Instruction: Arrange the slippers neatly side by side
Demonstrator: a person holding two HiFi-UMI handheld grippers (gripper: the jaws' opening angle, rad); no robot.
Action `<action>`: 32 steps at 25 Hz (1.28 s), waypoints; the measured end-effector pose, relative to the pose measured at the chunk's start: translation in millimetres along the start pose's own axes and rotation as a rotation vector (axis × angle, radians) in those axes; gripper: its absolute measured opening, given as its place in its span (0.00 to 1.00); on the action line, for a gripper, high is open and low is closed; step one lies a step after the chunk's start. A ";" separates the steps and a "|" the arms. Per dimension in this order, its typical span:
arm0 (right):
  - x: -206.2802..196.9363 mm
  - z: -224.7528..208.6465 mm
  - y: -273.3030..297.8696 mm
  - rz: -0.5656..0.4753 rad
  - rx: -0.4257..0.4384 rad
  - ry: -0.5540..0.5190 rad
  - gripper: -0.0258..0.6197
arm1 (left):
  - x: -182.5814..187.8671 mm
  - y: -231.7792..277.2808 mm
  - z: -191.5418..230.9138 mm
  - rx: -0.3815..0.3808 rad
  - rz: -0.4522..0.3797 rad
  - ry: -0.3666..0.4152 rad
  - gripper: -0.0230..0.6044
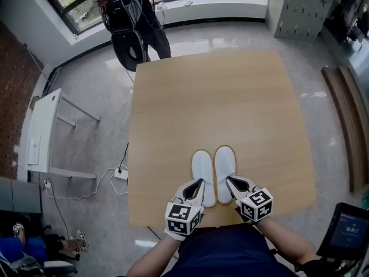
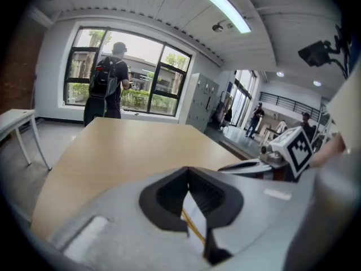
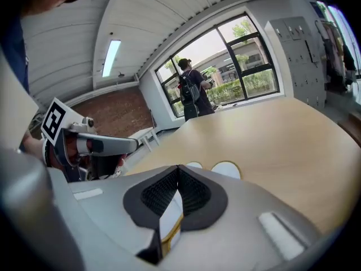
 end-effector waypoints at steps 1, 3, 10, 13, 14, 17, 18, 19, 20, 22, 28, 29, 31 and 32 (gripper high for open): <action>6.4 0.6 -3.4 -0.019 -0.002 0.010 0.06 | 3.9 -4.9 -0.1 0.002 -0.018 -0.008 0.04; 21.0 0.1 -8.5 -0.064 0.000 0.015 0.06 | 12.7 -9.1 -2.9 -0.005 -0.054 -0.009 0.04; 85.7 37.5 -61.3 -0.202 0.038 -0.009 0.06 | 60.8 -41.1 -59.4 -0.122 -0.163 -0.004 0.04; 108.5 46.7 -76.7 -0.256 0.041 -0.055 0.06 | 69.7 -41.9 -76.8 -0.182 -0.168 0.008 0.04; 113.1 49.1 -81.2 -0.275 0.035 -0.071 0.06 | 70.1 -43.3 -80.4 -0.197 -0.170 0.010 0.04; 118.1 56.5 -92.2 -0.321 0.025 -0.071 0.06 | 66.5 -50.0 -84.9 -0.215 -0.173 0.022 0.04; 118.4 57.7 -95.0 -0.328 0.023 -0.069 0.06 | 64.6 -50.2 -85.0 -0.218 -0.169 0.020 0.04; 118.1 58.0 -97.2 -0.331 0.019 -0.071 0.06 | 62.4 -49.1 -85.0 -0.220 -0.161 0.014 0.04; 118.1 57.8 -99.2 -0.333 0.013 -0.076 0.06 | 60.2 -47.3 -85.1 -0.223 -0.153 0.007 0.04; 115.9 56.8 -101.8 -0.339 0.013 -0.091 0.06 | 57.1 -44.4 -85.4 -0.221 -0.145 -0.001 0.04; 114.2 59.0 -103.6 -0.326 0.011 -0.069 0.06 | 57.4 -43.7 -87.1 -0.210 -0.151 0.002 0.04; 113.5 59.2 -103.1 -0.331 0.021 -0.076 0.06 | 57.1 -43.5 -87.3 -0.208 -0.152 0.001 0.04; 112.6 59.6 -102.1 -0.338 0.032 -0.090 0.06 | 57.3 -43.8 -87.0 -0.202 -0.156 0.001 0.04; 112.5 60.0 -101.6 -0.337 0.033 -0.093 0.06 | 57.7 -44.2 -86.5 -0.199 -0.158 0.001 0.04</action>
Point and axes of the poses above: the fingertips, and each gripper's own axes: y forward along the fingers, z to its left, x out of its top, the point moved 5 cm from there along -y, backward along the fingers, and after that the axes turned 1 degree about -x, right-handed, at the moved point
